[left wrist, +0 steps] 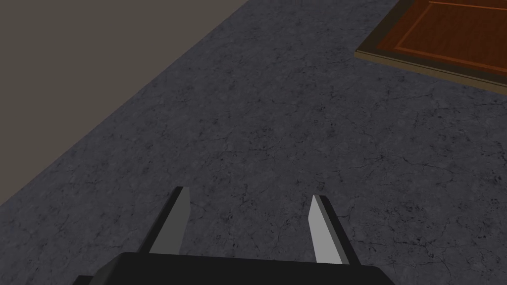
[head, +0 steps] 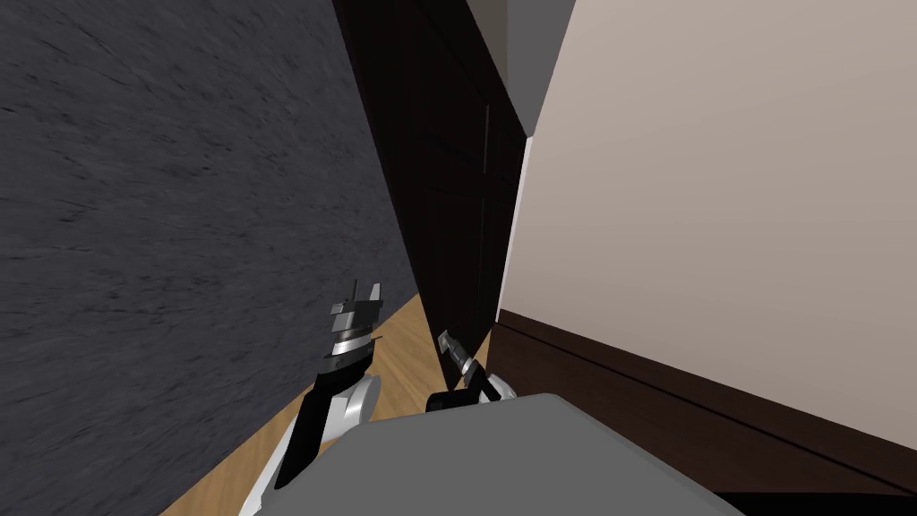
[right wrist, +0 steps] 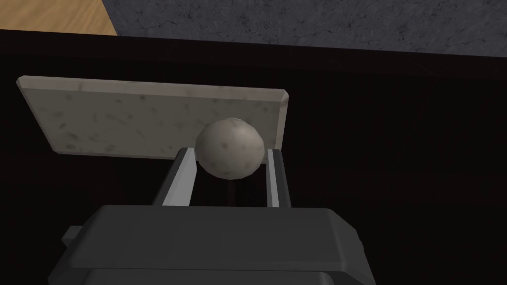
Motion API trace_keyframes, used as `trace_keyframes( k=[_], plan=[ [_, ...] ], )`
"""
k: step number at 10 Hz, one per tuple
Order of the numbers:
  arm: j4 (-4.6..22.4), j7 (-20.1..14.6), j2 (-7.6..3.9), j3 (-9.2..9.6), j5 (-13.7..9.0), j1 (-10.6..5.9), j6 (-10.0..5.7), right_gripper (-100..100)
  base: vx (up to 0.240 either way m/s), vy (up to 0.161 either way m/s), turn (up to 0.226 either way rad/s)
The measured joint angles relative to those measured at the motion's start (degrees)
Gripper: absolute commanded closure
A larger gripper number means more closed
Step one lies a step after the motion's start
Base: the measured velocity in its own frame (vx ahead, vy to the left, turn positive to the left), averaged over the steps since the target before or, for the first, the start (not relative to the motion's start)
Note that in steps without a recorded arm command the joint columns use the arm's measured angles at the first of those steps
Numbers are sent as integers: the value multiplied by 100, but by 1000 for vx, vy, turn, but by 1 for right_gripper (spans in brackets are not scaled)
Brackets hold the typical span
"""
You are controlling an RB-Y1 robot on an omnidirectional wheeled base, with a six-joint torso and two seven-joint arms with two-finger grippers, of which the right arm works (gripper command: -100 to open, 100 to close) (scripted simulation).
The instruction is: Push the door open
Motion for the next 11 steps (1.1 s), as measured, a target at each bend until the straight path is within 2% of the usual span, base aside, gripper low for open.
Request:
trace_keyframes(
  k=[3,4,5,6,7,8,9,10,11],
  plan=[
    [-1,30,-58,-137,-41,5,20,100,92,150,-35],
    [67,41,-42,-188,-55,-33,-18,100,134,164,-26],
    [201,42,-31,-238,-68,-76,-133,100,145,168,-56],
    [251,52,-29,-315,-92,-110,-152,100,75,120,-26],
    [102,60,-80,-349,-102,-75,-75,100,86,151,-66],
    [153,76,-74,-445,-131,-119,-82,100,132,159,-85],
    [-17,85,-186,-522,-156,-38,-8,100,162,146,-73],
    [70,88,-203,-613,-186,-63,-23,-100,-62,3,-81],
    [47,77,-202,-597,-199,-55,-48,-100,-202,-54,-3]
  ],
)
